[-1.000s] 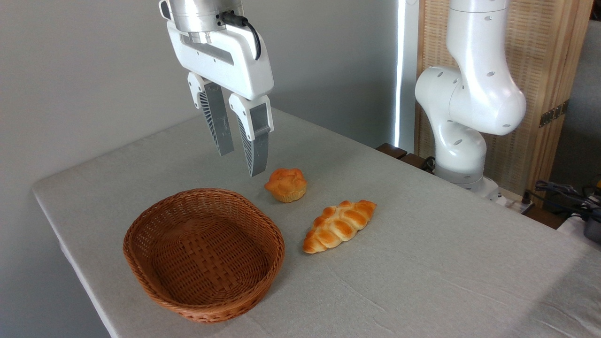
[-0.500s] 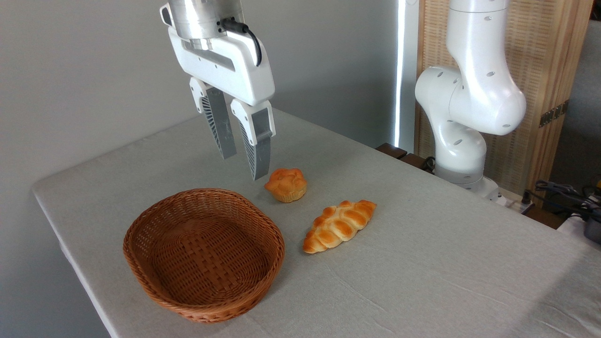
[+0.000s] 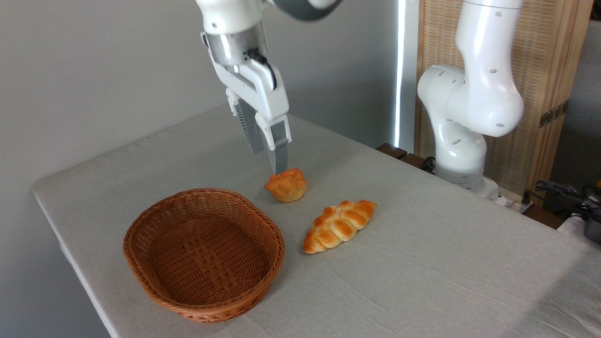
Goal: Put bread into the basket
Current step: 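Lower the open gripper down onto the round golden bun, then close the gripper on the round bun and lift it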
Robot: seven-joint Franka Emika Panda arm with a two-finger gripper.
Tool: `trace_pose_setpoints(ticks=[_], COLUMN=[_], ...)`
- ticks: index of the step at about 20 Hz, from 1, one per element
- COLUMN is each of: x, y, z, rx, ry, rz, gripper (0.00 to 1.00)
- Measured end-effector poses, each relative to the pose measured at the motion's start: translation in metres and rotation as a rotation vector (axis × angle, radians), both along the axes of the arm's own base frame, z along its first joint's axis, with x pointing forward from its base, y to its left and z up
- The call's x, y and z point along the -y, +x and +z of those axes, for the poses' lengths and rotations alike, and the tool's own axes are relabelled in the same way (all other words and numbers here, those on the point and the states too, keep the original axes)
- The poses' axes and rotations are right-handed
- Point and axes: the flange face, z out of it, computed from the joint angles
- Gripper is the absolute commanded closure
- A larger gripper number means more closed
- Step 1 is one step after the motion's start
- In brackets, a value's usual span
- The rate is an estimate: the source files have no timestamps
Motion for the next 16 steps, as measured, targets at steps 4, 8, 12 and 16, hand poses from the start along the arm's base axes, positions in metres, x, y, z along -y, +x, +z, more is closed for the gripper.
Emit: trace_pose_setpoints(ticks=[4,8,12,16], x=[0.032,0.039,0.046,0.060], y=[-0.027,-0.044,-0.050,-0.059], z=[-0.045,-0.079,-0.094,-0.116], rx=[-0.024,-0.078,-0.070,-0.044], ry=[-0.050,-0.043,-0.042,-0.043], rz=[-0.059,-0.153,-0.195,-0.215], gripper=[0.00,0.00,0.00,0.58])
